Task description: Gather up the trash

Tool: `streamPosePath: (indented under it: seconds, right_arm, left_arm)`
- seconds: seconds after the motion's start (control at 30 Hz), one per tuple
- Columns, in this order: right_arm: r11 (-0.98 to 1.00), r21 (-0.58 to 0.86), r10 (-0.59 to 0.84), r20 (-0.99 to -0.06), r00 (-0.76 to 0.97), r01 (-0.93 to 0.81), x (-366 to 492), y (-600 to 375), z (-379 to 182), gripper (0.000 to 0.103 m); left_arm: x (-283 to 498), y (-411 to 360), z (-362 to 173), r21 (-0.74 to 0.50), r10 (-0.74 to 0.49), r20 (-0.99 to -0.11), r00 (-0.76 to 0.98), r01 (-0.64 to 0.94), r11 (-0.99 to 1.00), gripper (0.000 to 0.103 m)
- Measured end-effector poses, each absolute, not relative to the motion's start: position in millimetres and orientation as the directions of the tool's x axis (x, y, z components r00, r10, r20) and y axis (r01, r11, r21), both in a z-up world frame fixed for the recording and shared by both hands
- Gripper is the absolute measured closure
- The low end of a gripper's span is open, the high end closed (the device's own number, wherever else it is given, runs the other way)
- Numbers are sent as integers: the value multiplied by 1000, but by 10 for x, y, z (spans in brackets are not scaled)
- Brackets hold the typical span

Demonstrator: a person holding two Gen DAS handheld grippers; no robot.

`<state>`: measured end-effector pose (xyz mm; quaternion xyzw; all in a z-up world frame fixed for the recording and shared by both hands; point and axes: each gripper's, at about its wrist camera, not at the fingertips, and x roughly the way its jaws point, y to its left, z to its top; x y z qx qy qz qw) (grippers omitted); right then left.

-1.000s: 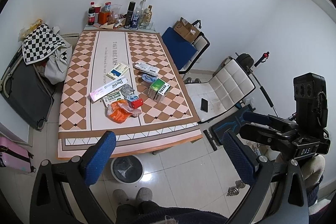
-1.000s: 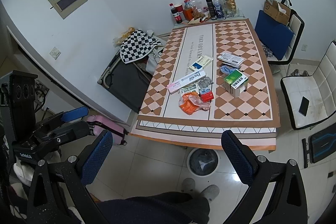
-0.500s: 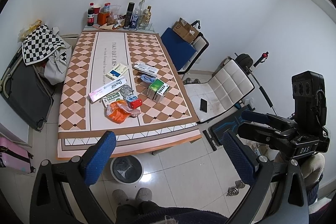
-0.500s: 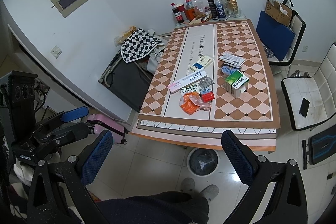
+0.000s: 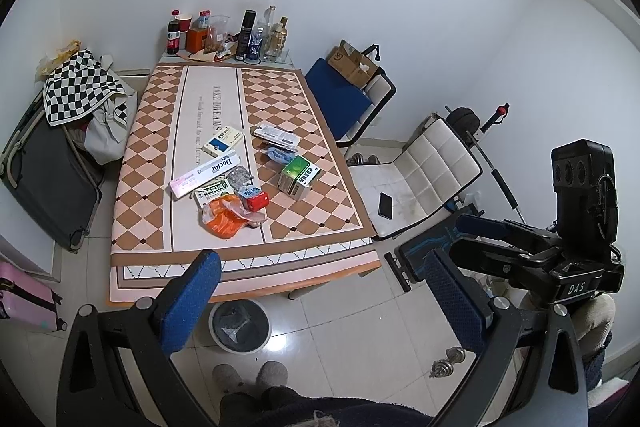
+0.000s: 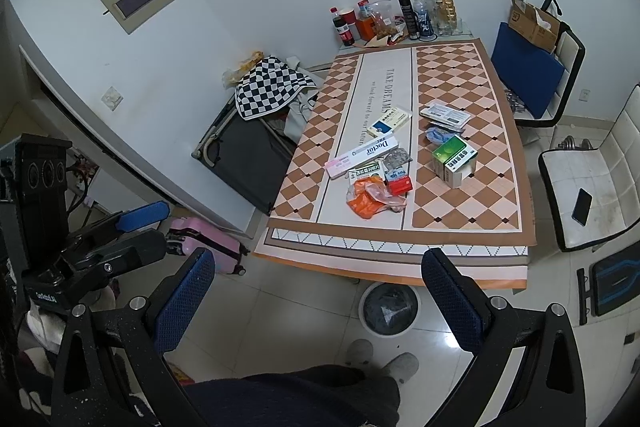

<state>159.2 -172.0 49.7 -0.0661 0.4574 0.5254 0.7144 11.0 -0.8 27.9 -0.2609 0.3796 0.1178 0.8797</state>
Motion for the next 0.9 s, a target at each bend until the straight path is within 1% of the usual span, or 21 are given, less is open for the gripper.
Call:
streamPosePath:
  seconds: [0.23,0.9]
  right_arm:
    - [436,388,692,-721,28,-812,1579,-1718,502,0]
    - [438,388,694,-719,31,-811,1559,-1701,504,0]
  left_arm:
    - [114,12,439,-372,16,-724,689,-410,832,0]
    - [55,6,417,-373,15,-720,694,-406,834,0]
